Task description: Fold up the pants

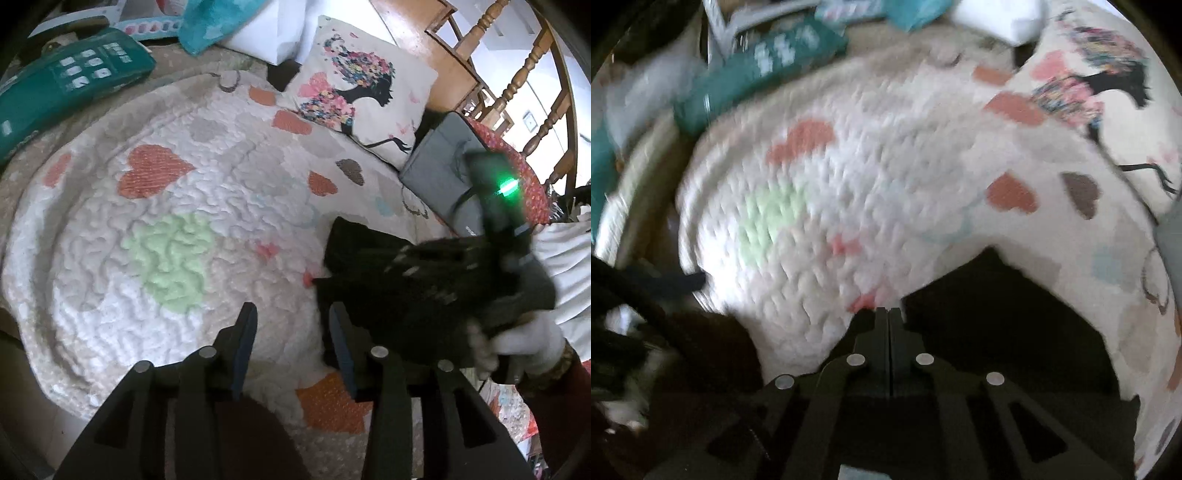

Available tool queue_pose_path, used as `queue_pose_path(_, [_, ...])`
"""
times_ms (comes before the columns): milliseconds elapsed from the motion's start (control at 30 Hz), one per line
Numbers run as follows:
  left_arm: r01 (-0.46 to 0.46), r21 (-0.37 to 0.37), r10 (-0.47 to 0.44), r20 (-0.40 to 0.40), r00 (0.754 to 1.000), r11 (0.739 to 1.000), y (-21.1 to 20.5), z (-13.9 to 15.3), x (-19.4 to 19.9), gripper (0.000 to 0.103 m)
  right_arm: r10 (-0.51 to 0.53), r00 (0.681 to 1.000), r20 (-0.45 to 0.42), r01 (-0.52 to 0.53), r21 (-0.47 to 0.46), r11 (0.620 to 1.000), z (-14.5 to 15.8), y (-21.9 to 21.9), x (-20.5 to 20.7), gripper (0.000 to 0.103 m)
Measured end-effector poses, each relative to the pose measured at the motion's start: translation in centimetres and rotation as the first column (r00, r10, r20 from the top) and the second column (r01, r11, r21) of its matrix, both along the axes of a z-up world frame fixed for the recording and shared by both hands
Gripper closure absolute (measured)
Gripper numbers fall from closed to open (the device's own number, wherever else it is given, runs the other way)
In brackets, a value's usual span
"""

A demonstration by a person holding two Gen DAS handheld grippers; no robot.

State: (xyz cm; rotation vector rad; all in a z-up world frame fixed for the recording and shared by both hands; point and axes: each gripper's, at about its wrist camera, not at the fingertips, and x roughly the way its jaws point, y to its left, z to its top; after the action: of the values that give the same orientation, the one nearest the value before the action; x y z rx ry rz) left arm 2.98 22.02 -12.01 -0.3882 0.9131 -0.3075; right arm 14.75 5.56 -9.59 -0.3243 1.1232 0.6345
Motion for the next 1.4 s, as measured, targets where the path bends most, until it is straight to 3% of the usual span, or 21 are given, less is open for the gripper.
queue_pose_path(167, [0.058, 0.039, -0.058, -0.008, 0.998, 0.998, -2.9, 0.0, 2.3, 0.055, -0.052, 0.997, 0.049, 0.052, 0.021, 0.998, 3.7, -1.4, 1.0, 0.101])
queue_pose_path(233, [0.048, 0.02, -0.048, -0.008, 0.999, 0.999, -2.8, 0.0, 2.4, 0.055, 0.003, 1.0, -0.011, -0.003, -0.011, 1.0, 2.8, -0.3, 1.1, 0.079])
queue_pose_path(267, [0.042, 0.008, -0.042, -0.01, 0.999, 0.999, -2.6, -0.1, 2.2, 0.055, 0.026, 0.999, -0.022, -0.026, -0.033, 0.999, 2.3, 0.0, 0.7, 0.05])
queue_pose_path(300, [0.035, 0.006, -0.034, -0.016, 0.999, 0.999, -2.2, -0.4, 1.9, 0.055, 0.065, 0.998, -0.014, -0.066, -0.072, 0.995, 1.3, 0.8, 0.1, 0.041])
queue_pose_path(433, [0.005, 0.003, -0.005, -0.051, 0.999, 1.0, -0.8, -1.0, 0.6, 0.055, 0.181, 0.981, -0.067, -0.189, -0.148, 0.971, -3.3, 3.6, -1.0, 0.044])
queue_pose_path(533, [-0.017, 0.012, 0.017, -0.042, 0.999, 1.0, 0.4, -0.7, -0.6, 0.055, 0.199, 0.978, -0.065, -0.208, -0.221, 0.953, -6.0, 4.6, -0.6, 0.044])
queue_pose_path(567, [-0.021, 0.019, 0.022, -0.037, 0.999, 1.0, 0.6, -0.5, -0.9, 0.055, 0.201, 0.978, -0.057, -0.209, -0.227, 0.951, -6.4, 4.7, -0.6, 0.05])
queue_pose_path(600, [-0.022, 0.025, 0.022, -0.03, 0.999, 0.999, 0.8, -0.4, -1.1, 0.055, 0.191, 0.98, -0.049, -0.197, -0.22, 0.955, -6.1, 4.6, -0.7, 0.06])
queue_pose_path(633, [-0.019, 0.03, 0.02, -0.025, 0.999, 0.999, 0.8, -0.4, -1.1, 0.055, 0.178, 0.983, -0.05, -0.184, -0.209, 0.96, -5.7, 4.4, -0.7, 0.081])
queue_pose_path(667, [-0.015, 0.036, 0.016, -0.024, 1.0, 0.999, 0.6, -0.4, -1.1, 0.055, 0.154, 0.987, -0.046, -0.161, -0.202, 0.966, -5.2, 4.0, -0.5, 0.086])
queue_pose_path(833, [0.046, 0.036, -0.046, -0.016, 0.999, 0.998, -1.8, -0.3, 0.1, 0.055, 0.038, 0.998, -0.044, -0.04, -0.047, 0.998, -1.4, 0.5, 0.1, 0.087])
queue_pose_path(1000, [0.155, 0.065, -0.157, 0.034, 0.987, 0.986, -6.1, 0.1, 2.1, 0.044, -0.008, 1.0, -0.013, 0.008, 0.004, 1.0, 1.9, -1.0, 0.5, 0.087])
queue_pose_path(1067, [0.19, 0.075, -0.193, 0.031, 0.981, 0.979, -7.6, -0.2, 3.3, 0.045, -0.03, 1.0, -0.002, 0.03, 0.025, 0.999, 3.0, -1.3, 1.3, 0.087])
queue_pose_path(1100, [0.209, 0.061, -0.211, 0.024, 0.977, 0.976, -8.0, -0.3, 4.0, 0.064, -0.036, 0.999, 0.008, 0.035, 0.027, 0.999, 3.5, -1.5, 1.6, 0.087])
queue_pose_path(1133, [0.217, 0.044, -0.218, 0.013, 0.976, 0.975, -8.3, -0.4, 4.7, 0.096, -0.043, 0.999, 0.019, 0.043, 0.03, 0.999, 4.1, -1.6, 1.9, 0.087])
queue_pose_path(1300, [0.146, -0.092, -0.151, -0.048, 0.987, 0.985, -7.0, -1.5, 8.8, 0.096, -0.078, 0.996, 0.051, 0.077, 0.016, 0.997, 5.2, -1.3, 5.0, 0.087])
queue_pose_path(1400, [0.102, -0.092, -0.111, -0.1, 0.989, 0.991, -6.5, -2.8, 10.1, 0.096, -0.1, 0.994, 0.037, 0.1, -0.009, 0.995, 3.7, -0.4, 7.4, 0.088])
